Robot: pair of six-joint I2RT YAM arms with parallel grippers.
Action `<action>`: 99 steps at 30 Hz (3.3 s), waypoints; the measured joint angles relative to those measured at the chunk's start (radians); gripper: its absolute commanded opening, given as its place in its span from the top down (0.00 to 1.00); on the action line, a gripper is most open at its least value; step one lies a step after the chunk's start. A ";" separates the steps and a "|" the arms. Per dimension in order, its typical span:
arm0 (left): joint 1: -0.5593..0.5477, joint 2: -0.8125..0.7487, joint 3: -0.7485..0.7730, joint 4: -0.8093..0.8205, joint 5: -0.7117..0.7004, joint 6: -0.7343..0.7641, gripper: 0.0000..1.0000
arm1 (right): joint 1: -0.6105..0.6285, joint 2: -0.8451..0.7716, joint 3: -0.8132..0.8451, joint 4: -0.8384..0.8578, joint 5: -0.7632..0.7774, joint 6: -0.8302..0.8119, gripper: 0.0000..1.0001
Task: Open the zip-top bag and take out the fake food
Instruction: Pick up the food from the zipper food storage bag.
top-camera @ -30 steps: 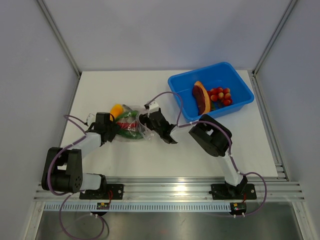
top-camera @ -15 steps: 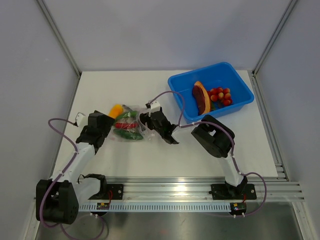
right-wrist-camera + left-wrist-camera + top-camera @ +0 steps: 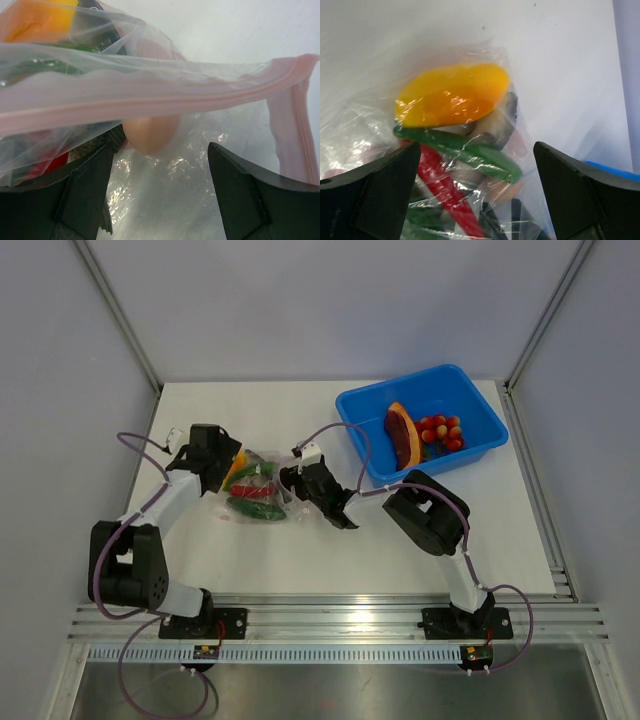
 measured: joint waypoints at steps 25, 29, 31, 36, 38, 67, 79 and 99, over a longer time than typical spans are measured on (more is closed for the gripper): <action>-0.075 0.311 0.211 -0.073 0.161 0.101 0.09 | 0.001 0.000 -0.010 0.038 -0.014 0.000 0.16; -0.077 0.322 0.211 -0.075 0.169 0.109 0.09 | 0.002 0.000 0.000 0.006 0.008 0.004 0.17; -0.077 0.322 0.211 -0.075 0.169 0.110 0.10 | 0.002 0.000 0.006 -0.004 0.015 0.005 0.19; -0.077 0.322 0.210 -0.075 0.177 0.111 0.14 | 0.002 0.000 0.010 -0.015 0.038 0.012 0.22; -0.077 0.322 0.208 -0.074 0.188 0.111 0.14 | 0.002 0.000 0.010 -0.015 0.042 0.013 0.23; -0.085 0.288 0.138 -0.046 0.222 0.108 0.18 | -0.003 0.029 0.046 -0.048 0.080 0.017 0.47; -0.043 0.286 0.072 0.009 0.243 0.032 0.21 | -0.003 -0.004 0.046 -0.112 0.051 0.016 0.52; -0.010 0.236 0.031 -0.030 0.180 -0.019 0.21 | -0.007 -0.248 0.077 -0.443 -0.052 0.022 0.51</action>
